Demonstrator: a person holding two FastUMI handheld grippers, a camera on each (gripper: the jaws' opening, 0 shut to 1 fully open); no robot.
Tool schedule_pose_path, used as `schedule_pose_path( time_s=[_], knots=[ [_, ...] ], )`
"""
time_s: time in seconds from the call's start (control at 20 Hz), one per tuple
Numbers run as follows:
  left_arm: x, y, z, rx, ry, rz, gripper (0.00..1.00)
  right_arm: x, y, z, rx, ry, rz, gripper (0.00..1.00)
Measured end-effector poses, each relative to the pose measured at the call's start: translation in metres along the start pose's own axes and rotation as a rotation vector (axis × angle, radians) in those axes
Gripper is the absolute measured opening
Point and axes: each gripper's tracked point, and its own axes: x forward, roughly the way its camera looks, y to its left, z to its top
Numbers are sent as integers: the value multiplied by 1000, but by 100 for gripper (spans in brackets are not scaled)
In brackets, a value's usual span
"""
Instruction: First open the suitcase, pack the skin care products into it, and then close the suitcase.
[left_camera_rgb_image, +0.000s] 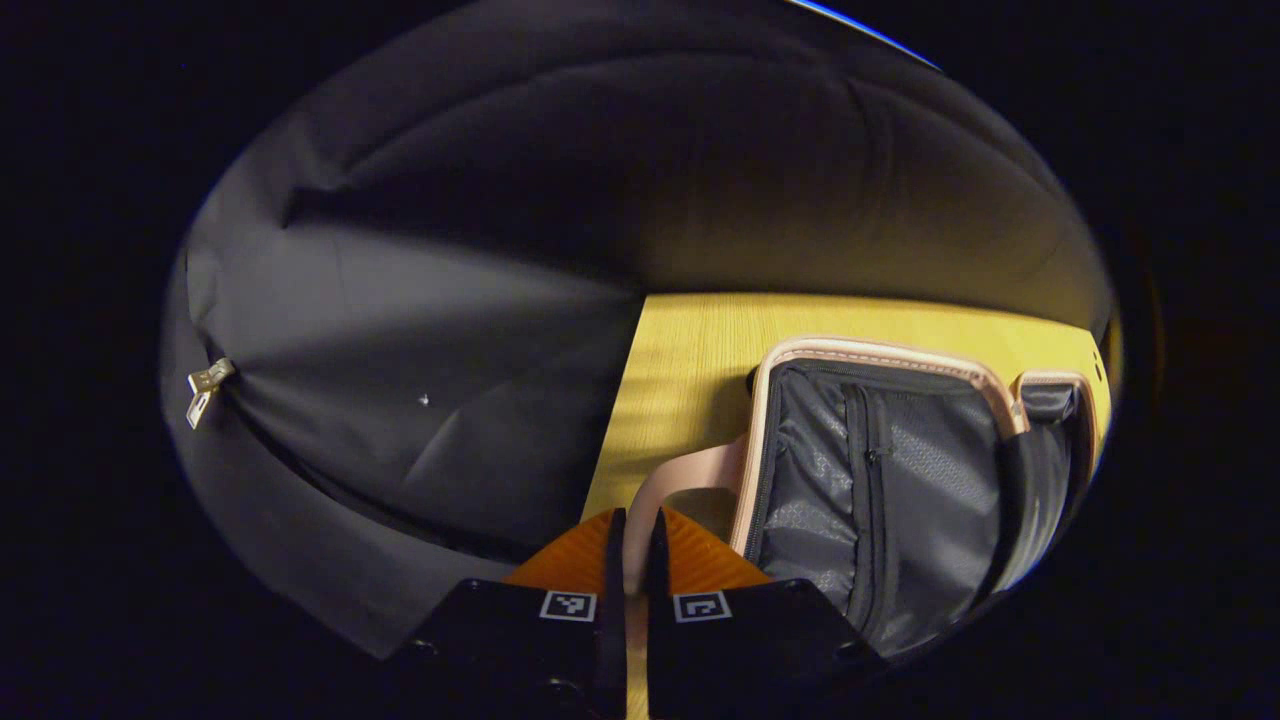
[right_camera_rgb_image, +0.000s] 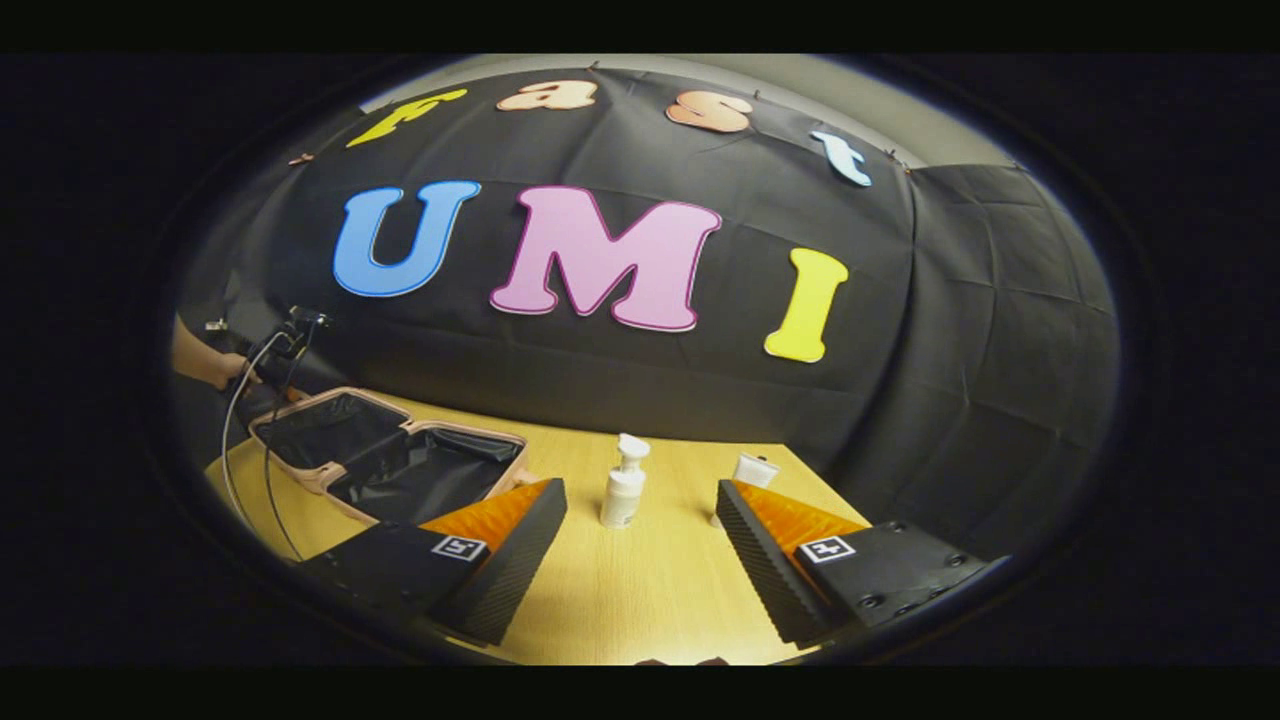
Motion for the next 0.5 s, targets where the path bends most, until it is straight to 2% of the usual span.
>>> schedule_pose_path(
  time_s=[0.15, 0.2, 0.25, 0.3, 0.45, 0.5],
  knots=[
    [8, 11, -1, 24, -28, 51, 16, -1, 2, -6, 9, 7, -2, 97],
    [6, 15, -1, 20, -27, 68, 19, -2, 2, -5, 8, 3, -1, 97],
    [-1, 20, -4, 5, -25, 86, 32, -3, 0, 0, 0, -9, -3, 97],
    [-10, 26, -1, -8, -53, 110, 31, -4, -4, 5, -8, -22, -9, 95],
    [-57, 41, 32, 0, -206, 168, 77, -7, -29, 29, -2, -89, -51, 97],
    [-74, 35, 43, 8, -252, 166, 93, -6, -35, 29, 5, -91, -61, 94]
  ],
)
